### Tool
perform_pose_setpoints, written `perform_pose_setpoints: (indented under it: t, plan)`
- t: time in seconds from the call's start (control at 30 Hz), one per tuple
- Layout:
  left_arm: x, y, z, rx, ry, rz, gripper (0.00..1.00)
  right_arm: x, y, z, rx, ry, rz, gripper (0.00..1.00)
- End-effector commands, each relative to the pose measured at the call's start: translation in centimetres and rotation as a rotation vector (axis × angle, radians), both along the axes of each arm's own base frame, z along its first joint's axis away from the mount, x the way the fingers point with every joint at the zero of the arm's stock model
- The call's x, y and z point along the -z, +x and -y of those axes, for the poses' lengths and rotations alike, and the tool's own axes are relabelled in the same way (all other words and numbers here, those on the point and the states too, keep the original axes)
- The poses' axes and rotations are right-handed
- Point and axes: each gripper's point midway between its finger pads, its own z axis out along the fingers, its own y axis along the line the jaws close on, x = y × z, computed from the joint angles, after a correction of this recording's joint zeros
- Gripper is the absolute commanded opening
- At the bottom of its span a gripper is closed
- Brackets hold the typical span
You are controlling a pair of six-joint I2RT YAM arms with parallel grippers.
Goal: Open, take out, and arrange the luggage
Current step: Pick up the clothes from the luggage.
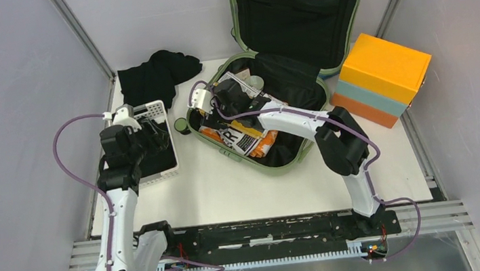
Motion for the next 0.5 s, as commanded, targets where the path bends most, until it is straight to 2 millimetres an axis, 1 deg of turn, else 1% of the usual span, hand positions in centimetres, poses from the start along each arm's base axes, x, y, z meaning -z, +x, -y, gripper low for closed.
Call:
perform_pose_setpoints:
  t: [0.0, 0.2, 0.37, 0.43, 0.47]
  plan:
    - [-2.0, 0.7, -1.1, -0.034, 0.055, 0.084, 0.65, -1.2, 1.8, 0.2, 0.078, -0.015, 0.044, 0.85]
    - [-1.4, 0.6, -0.7, -0.023, 0.034, 0.068, 0.65, 0.4, 2.4, 0.9, 0.121, -0.054, 0.04, 0.82]
    - [-1.3, 0.4, -0.8, -0.031, 0.034, 0.066, 0.65, 1.7, 3.2, 1.9, 0.148, -0.044, 0.006, 0.74]
    - [-1.2, 0.3, -0.8, -0.032, 0.032, 0.062, 0.65, 2.3, 3.2, 2.2, 0.146, -0.043, -0.016, 0.69]
    - [-1.2, 0.4, -0.8, -0.032, 0.031, 0.063, 0.65, 2.5, 3.3, 2.4, 0.149, -0.042, -0.023, 0.65]
